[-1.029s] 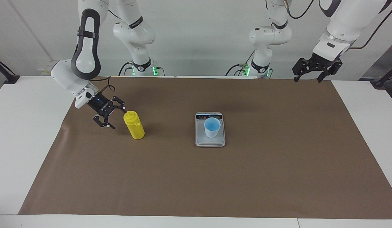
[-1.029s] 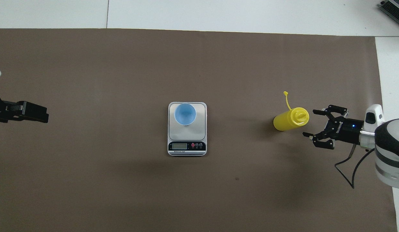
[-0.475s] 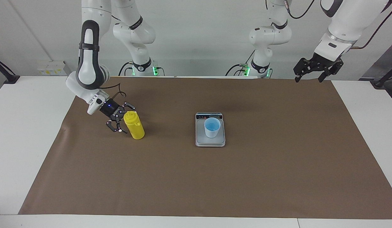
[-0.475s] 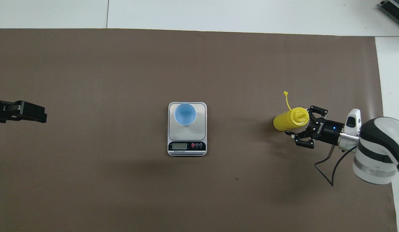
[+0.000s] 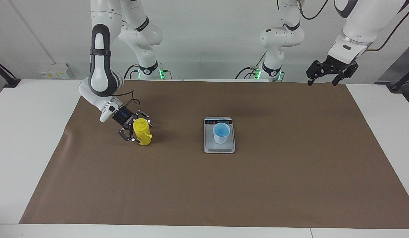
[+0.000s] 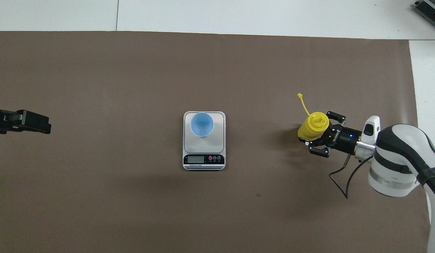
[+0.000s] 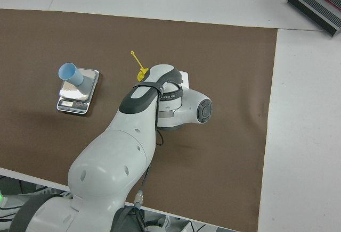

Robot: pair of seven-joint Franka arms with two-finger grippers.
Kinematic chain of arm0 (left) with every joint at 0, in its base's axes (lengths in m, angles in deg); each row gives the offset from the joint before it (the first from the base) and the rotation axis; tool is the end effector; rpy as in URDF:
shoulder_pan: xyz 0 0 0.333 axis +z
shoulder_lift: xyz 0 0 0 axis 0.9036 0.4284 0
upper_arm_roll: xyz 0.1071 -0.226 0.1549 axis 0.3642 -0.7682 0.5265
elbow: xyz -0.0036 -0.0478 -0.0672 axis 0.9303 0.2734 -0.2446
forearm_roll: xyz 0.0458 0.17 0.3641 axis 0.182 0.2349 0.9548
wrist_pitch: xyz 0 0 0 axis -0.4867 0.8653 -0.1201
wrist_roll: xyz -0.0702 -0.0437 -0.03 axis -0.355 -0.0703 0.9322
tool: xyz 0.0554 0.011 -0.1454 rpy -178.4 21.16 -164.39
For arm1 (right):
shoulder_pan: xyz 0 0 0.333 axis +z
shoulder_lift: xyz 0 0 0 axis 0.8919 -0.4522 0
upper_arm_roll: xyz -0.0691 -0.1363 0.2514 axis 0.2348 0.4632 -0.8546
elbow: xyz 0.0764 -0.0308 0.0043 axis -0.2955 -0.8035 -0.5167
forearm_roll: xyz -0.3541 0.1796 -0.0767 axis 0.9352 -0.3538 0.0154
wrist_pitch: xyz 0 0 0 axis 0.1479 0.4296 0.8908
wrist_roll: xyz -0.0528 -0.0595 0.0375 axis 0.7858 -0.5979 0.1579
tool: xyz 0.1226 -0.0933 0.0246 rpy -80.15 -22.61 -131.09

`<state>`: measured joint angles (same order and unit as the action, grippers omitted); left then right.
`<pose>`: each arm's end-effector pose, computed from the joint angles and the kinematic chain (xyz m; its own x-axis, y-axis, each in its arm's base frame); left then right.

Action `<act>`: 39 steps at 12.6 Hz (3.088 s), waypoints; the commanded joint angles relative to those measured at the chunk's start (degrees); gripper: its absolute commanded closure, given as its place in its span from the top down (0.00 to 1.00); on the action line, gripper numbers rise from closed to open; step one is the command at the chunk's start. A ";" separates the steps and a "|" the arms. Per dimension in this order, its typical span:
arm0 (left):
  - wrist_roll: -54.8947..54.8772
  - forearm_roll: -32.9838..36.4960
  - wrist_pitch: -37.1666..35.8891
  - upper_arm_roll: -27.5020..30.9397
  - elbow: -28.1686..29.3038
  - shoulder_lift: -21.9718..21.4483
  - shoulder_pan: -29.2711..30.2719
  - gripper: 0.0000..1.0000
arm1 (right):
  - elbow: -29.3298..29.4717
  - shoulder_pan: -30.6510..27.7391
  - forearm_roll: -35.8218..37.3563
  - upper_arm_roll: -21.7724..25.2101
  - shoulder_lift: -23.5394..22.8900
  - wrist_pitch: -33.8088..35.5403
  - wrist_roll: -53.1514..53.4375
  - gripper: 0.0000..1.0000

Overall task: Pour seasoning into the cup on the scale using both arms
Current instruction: 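Move the open right gripper to the yellow bottle and grasp it, then lift the yellow bottle with the right gripper over the cup, then tilt the bottle nozzle down into the cup with the right gripper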

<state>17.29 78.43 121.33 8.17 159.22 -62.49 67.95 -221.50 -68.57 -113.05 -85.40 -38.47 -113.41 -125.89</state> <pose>0.5315 -0.0534 0.5699 0.9974 -0.0562 -0.0445 -0.0562 -0.9984 0.0013 0.5337 0.0170 0.2208 0.3791 0.4600 0.8029 0.8418 -0.5318 -0.0927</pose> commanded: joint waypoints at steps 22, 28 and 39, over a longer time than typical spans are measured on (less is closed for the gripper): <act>0.00 -0.78 -1.03 0.11 0.90 -1.10 -1.03 1.00 | 32.94 26.90 86.23 -0.63 -8.90 -2.85 88.61 0.00; -0.01 -0.78 -0.86 3.36 1.87 -1.54 -3.58 1.00 | 35.41 31.11 106.34 -0.90 -11.10 -1.70 88.62 0.00; -0.09 -3.77 1.25 3.28 1.52 -1.36 -1.82 1.00 | 40.43 38.50 131.08 -0.90 -17.08 9.01 88.70 0.00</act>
<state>17.31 76.17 121.50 11.14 159.68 -62.70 65.69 -182.35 -30.31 14.58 -86.22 -55.18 -106.72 -37.69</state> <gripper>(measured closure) 0.000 0.485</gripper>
